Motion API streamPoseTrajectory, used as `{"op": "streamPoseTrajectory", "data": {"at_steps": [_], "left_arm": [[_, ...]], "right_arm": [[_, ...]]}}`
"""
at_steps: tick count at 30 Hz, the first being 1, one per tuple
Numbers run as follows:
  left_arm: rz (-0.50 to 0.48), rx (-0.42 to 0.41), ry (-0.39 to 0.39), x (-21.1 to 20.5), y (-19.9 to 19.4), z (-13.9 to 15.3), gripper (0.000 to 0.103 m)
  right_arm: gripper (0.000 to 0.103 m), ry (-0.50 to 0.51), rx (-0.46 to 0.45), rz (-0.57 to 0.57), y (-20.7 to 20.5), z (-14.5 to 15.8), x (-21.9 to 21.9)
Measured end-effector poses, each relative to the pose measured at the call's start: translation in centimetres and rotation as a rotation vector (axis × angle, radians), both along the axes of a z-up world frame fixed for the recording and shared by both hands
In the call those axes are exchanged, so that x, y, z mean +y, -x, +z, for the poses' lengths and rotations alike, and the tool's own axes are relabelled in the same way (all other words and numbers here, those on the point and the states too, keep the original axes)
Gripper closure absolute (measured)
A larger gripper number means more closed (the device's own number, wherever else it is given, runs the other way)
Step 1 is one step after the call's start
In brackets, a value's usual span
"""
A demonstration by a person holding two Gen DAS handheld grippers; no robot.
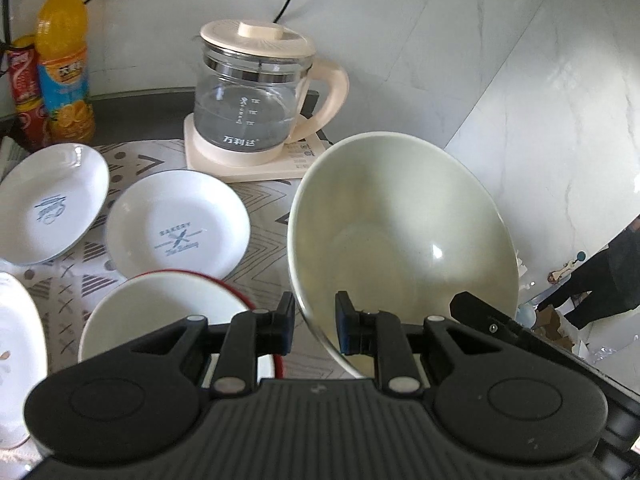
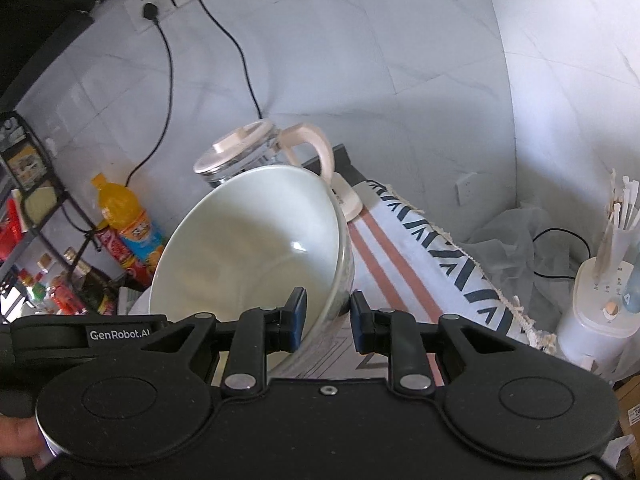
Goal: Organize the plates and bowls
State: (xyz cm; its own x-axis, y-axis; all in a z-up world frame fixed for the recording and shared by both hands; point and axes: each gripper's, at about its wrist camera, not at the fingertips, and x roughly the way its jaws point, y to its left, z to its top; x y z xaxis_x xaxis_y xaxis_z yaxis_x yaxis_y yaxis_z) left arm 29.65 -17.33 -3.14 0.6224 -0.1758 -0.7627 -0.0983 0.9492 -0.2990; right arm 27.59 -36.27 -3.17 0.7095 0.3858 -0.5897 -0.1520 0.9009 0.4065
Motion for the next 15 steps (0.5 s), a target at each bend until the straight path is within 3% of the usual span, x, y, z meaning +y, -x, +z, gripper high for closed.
{"op": "streamPoseTrajectory", "data": {"at_steps": [15], "left_arm": [[0.049,-0.013,-0.029,1.8,5.0,1.3,0.084]], "right_arm": [[0.079,-0.026,-0.046,0.060,3.7,0.8,2.0]]}}
